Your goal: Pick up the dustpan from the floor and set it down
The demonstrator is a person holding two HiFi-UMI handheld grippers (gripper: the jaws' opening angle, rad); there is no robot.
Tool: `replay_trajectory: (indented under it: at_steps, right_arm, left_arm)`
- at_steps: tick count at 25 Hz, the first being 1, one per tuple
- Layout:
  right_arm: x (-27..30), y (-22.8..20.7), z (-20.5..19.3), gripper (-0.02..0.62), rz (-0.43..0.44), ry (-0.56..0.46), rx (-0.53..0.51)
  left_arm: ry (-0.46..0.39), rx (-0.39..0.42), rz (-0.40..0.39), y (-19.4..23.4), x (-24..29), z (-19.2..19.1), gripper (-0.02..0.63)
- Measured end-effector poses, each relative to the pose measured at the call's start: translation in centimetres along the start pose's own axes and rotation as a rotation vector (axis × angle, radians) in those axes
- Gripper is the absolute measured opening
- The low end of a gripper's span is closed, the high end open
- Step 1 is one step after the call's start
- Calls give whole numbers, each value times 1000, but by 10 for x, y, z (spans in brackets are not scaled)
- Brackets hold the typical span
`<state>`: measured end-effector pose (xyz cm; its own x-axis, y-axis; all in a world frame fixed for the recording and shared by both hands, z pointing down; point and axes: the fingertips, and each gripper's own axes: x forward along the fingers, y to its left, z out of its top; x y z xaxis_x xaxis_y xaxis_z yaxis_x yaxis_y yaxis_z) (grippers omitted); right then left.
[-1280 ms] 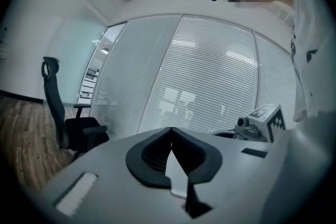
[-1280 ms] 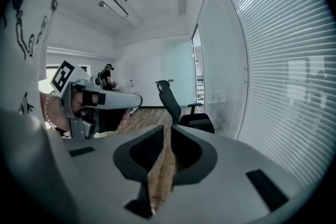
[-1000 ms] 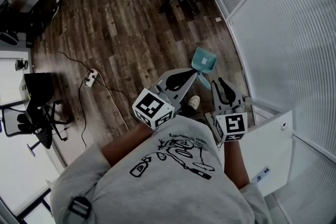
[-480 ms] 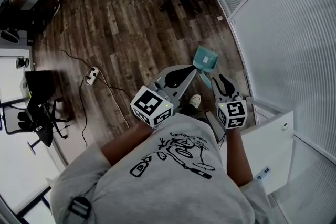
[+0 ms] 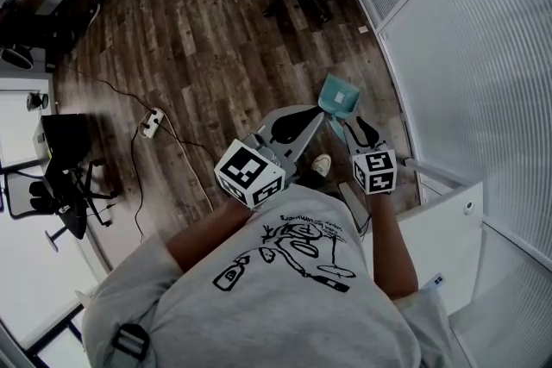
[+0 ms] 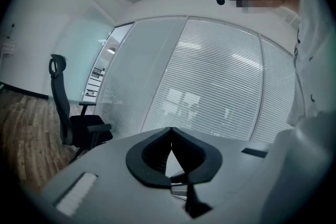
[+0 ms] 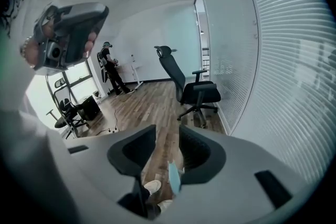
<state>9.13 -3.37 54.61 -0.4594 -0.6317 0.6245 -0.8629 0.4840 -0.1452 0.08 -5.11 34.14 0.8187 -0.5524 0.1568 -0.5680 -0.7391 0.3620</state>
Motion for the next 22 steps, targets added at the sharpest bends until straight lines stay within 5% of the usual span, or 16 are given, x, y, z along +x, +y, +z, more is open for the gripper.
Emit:
replay_trajectory:
  at_steps: [22]
  right_arm:
    - [53, 0, -79, 147, 43, 193, 8]
  left_arm:
    - [7, -16, 38, 17, -16, -6, 2]
